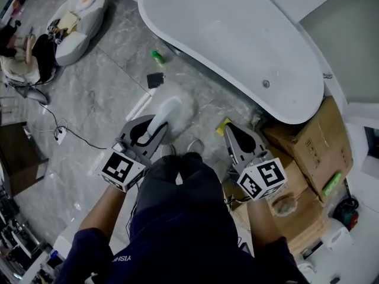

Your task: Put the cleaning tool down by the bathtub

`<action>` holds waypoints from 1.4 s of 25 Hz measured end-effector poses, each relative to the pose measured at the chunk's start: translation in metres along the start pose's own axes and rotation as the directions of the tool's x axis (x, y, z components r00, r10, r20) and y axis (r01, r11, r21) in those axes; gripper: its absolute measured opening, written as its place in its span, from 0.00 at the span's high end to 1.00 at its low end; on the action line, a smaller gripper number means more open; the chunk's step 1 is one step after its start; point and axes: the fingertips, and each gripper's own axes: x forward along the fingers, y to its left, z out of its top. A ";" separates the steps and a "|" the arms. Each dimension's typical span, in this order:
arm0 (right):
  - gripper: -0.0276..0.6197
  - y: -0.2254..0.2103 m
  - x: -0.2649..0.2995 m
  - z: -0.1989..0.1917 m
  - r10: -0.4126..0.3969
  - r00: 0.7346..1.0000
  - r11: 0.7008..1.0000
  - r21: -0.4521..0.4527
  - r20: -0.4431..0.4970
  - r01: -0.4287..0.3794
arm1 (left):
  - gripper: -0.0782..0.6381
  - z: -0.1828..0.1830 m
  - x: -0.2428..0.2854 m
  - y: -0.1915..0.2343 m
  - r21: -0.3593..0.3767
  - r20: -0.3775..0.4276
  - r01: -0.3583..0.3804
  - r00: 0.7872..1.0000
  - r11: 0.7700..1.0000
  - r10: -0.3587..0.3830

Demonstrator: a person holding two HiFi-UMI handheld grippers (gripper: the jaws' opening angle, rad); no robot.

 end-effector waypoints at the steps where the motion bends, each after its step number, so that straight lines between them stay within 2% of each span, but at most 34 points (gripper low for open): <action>1: 0.95 -0.007 0.007 -0.005 -0.006 1.000 1.000 0.004 -0.011 0.006 | 0.74 -0.006 0.008 0.006 -0.001 -0.007 0.001 1.000 1.000 -0.001; 14: 0.95 -0.087 0.129 -0.086 -0.042 0.993 0.999 0.016 -0.106 0.044 | 0.74 -0.122 0.121 0.090 -0.039 -0.110 0.047 0.993 0.998 -0.051; 21: 0.95 -0.130 0.194 -0.148 -0.066 0.988 0.998 -0.015 -0.137 0.064 | 0.74 -0.210 0.184 0.131 -0.028 -0.152 0.070 0.986 0.997 -0.073; 35: 0.95 -0.216 0.305 -0.290 -0.037 0.983 0.996 -0.081 -0.182 0.023 | 0.74 -0.390 0.322 0.185 0.033 -0.228 0.100 0.970 0.994 -0.090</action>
